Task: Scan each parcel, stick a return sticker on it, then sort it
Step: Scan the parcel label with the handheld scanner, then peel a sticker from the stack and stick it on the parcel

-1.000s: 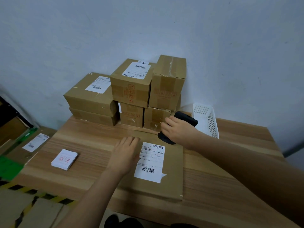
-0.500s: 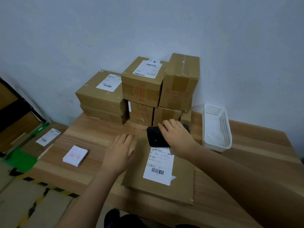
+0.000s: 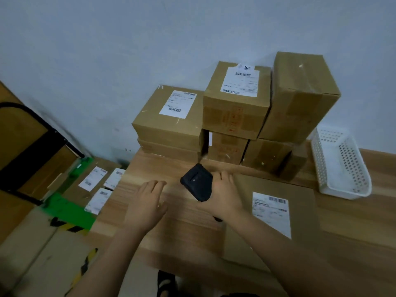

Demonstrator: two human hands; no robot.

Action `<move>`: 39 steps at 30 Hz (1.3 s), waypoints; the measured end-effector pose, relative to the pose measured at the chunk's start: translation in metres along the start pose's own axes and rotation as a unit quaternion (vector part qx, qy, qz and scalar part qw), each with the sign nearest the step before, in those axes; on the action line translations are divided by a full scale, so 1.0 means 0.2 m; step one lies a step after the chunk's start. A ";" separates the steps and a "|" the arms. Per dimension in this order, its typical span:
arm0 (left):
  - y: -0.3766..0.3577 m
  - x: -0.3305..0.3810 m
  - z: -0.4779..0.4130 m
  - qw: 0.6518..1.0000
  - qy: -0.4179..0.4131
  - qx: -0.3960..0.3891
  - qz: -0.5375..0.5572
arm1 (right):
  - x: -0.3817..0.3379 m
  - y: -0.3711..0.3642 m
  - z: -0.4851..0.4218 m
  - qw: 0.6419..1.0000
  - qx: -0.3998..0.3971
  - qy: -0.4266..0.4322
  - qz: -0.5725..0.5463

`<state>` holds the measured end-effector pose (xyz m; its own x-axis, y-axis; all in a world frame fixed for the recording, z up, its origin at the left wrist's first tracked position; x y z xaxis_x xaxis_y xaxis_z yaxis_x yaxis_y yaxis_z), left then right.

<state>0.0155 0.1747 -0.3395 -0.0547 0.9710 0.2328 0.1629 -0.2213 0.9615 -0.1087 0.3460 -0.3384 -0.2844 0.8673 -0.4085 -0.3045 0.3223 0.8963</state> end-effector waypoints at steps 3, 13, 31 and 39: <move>-0.03 -0.20 -0.01 0.999 -0.026 -0.033 0.032 | -0.08 -0.16 -0.02 0.993 -0.007 -0.100 -0.062; -0.22 -0.63 0.04 0.987 -0.093 -0.127 0.025 | -0.22 -0.56 -0.05 0.942 0.049 -0.316 -0.104; -0.39 -0.77 0.12 0.974 -0.131 -0.133 0.125 | -0.52 -0.84 -0.01 0.989 -0.087 -0.101 -0.060; -0.39 -0.78 0.11 0.972 -0.126 -0.136 0.144 | -0.52 -0.84 -0.06 0.969 -0.085 -0.143 -0.181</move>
<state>0.0337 0.0433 -0.4539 0.2036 0.8494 0.4870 -0.1329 -0.4688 0.8732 -0.0387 0.1977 -0.4477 0.1243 0.7871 -0.6042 -0.4903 0.5781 0.6522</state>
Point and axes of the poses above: each hand's wrist, its own z-axis away from the middle knuckle, its own y-axis out of the back of the hand, x = y × z, the point moved 4 cm from there along -z, towards the middle knuckle, and after that the axes turned 14 degrees about -y, right-handed, at the moved point
